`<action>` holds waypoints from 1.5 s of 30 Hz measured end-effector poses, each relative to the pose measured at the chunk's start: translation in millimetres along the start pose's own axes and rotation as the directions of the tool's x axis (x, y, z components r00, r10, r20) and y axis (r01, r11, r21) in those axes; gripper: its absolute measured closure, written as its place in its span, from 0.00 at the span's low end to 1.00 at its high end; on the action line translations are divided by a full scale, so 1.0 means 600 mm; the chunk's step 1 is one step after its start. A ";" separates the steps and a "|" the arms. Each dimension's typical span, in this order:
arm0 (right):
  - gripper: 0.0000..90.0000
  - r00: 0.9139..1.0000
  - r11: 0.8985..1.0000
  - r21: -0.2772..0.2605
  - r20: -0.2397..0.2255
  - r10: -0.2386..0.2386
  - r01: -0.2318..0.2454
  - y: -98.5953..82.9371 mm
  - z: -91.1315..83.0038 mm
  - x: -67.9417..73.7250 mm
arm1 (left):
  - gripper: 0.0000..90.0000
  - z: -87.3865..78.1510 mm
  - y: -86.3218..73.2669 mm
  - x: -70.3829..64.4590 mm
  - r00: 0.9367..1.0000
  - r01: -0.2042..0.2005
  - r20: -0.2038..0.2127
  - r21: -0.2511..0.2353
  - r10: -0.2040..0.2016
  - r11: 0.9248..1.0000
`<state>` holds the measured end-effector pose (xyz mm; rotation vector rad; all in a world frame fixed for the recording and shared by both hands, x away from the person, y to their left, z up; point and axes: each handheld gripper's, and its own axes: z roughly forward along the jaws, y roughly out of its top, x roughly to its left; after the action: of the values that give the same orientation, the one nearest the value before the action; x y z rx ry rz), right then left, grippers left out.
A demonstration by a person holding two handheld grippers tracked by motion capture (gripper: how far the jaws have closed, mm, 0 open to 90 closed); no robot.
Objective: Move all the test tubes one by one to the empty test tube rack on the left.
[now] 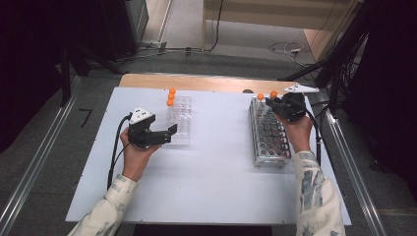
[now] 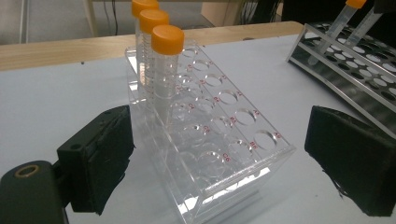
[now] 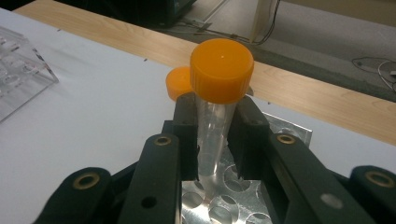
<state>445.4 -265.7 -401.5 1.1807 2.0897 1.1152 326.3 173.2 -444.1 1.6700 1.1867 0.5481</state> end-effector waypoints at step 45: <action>0.80 0.965 0.990 -0.009 -0.223 -0.136 0.138 -0.008 -0.008 0.162 | 0.11 -0.001 0.005 -0.018 0.999 -0.025 0.037 -0.003 0.025 1.000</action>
<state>390.4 -185.3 -405.3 0.9325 2.3060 1.2243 322.5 163.5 -439.0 1.6878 1.1393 0.5319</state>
